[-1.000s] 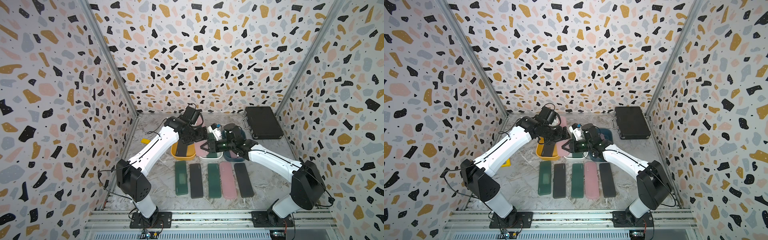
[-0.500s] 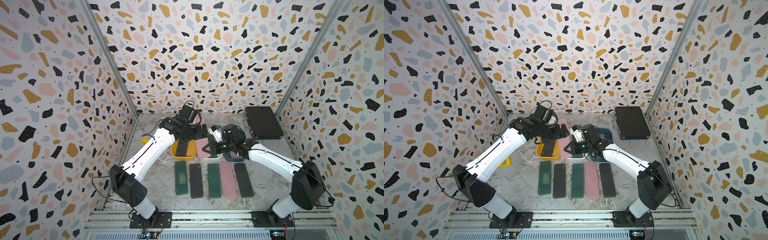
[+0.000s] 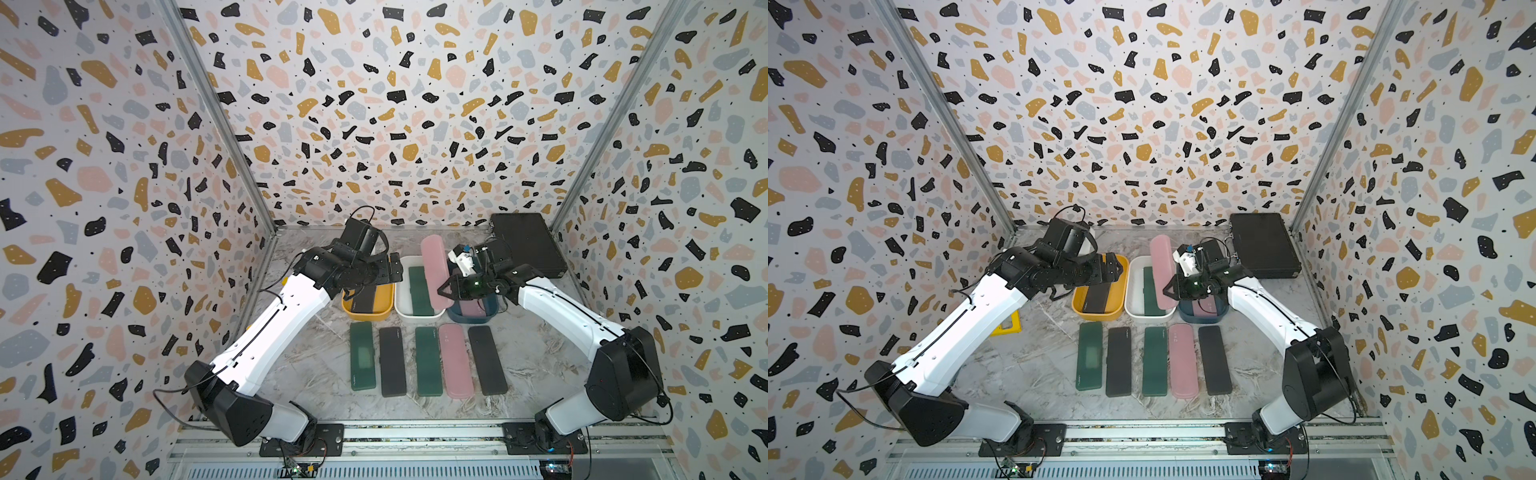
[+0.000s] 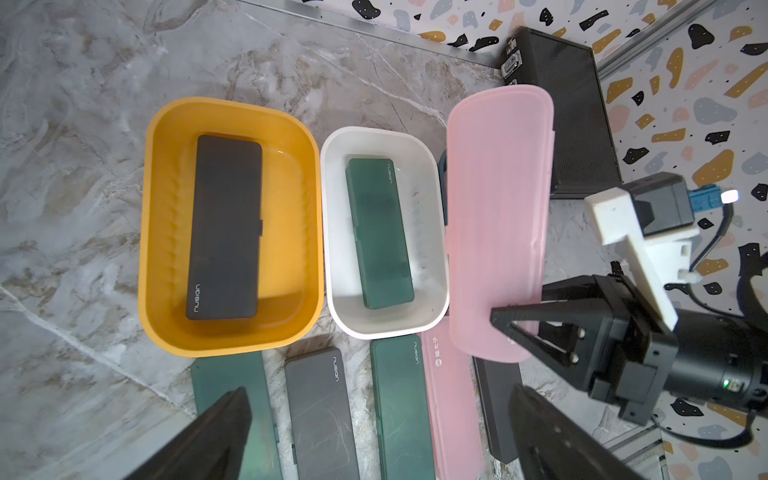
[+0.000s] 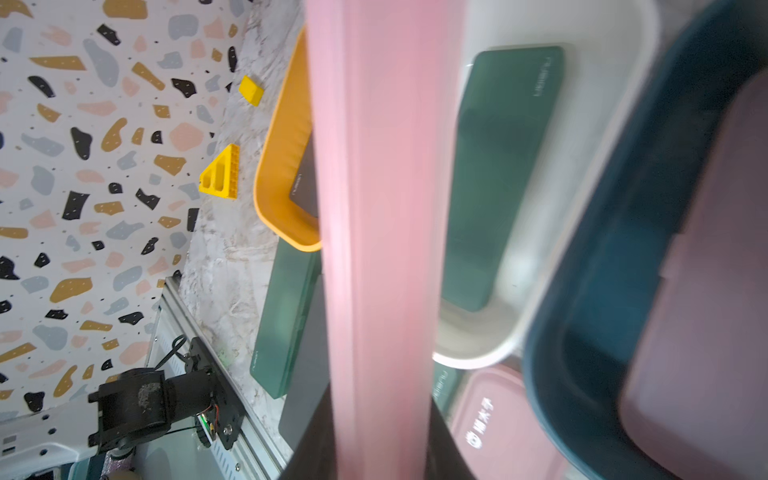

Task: Place the pencil cases by color into the storage box
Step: Place the pencil case at the storage box.

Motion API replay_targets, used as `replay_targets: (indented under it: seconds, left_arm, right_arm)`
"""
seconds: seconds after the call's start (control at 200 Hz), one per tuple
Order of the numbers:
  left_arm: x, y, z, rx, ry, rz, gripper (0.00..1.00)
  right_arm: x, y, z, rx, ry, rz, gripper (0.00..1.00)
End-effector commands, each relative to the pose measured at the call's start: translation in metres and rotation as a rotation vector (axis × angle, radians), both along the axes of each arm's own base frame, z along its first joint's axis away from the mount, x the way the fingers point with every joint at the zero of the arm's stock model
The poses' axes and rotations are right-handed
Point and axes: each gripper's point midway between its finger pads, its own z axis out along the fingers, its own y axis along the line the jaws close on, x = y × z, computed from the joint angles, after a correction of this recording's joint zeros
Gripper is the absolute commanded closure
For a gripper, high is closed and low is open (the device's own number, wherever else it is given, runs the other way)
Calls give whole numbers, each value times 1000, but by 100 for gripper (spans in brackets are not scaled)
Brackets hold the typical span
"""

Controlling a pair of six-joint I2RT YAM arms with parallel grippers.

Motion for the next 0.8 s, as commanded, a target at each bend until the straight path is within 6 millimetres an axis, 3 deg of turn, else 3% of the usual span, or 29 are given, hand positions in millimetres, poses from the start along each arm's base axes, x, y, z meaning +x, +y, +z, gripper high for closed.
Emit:
replay_targets:
  seconds: [0.0, 0.23, 0.796]
  left_arm:
    - [-9, 7, -1, 36, -12, -22, 0]
    - [-17, 13, -6, 55, 1, -28, 0]
    - [-17, 16, -12, 94, 5, -40, 0]
  right_arm:
    - [-1, -21, 22, -3, -34, -10, 77]
    - [18, -50, 0, -18, 37, -92, 77]
    - [46, -63, -44, -40, 117, -131, 77]
